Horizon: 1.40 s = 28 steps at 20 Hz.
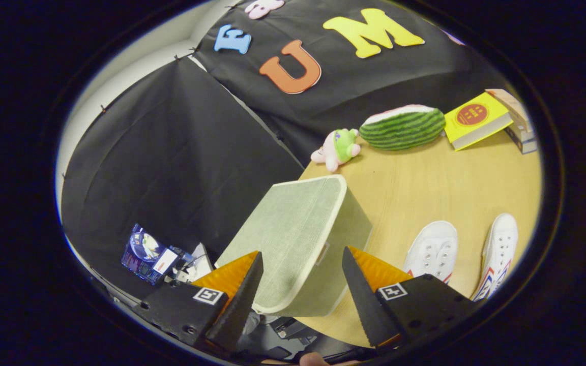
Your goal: Open the storage box then place both shoes into the box .Put the left shoe in first, then the right shoe, with the right side of both shoes facing outward in a uniform manner.
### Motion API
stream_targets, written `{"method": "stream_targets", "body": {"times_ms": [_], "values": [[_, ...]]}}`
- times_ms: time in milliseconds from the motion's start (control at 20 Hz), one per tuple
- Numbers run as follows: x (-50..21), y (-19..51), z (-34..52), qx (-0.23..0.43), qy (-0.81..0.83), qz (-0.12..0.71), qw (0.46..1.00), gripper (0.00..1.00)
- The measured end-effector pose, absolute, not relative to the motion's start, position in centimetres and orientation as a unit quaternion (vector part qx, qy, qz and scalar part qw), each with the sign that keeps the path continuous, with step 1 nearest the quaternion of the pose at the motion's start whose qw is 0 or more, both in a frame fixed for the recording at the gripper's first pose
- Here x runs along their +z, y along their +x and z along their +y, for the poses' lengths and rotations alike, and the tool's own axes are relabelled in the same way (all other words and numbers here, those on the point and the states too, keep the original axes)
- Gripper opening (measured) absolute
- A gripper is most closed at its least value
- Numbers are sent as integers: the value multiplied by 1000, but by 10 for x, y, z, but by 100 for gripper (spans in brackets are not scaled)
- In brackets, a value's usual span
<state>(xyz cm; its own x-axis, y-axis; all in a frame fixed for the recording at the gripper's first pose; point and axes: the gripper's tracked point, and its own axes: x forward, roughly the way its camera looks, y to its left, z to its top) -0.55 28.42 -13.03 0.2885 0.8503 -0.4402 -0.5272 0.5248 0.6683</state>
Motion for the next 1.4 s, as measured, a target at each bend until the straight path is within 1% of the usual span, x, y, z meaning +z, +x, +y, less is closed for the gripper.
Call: {"method": "stream_targets", "body": {"times_ms": [150,400,450,500,550,600,650,700,850,1000,1200,1400], "values": [[-142,-3,297,448,213,421,759,88],[-157,-1,314,452,253,462,720,56],[-159,-3,314,451,265,471,710,49],[-159,-3,315,452,279,475,701,33],[-154,-4,313,453,291,477,695,26],[-150,-2,312,450,300,477,692,14],[-145,-1,311,450,306,475,692,8],[-139,-2,313,454,308,471,690,5],[-109,-6,317,466,326,459,682,6],[-57,-12,335,488,340,437,675,6],[-1,-31,382,524,298,408,686,6],[21,-47,434,542,243,402,697,6]]}}
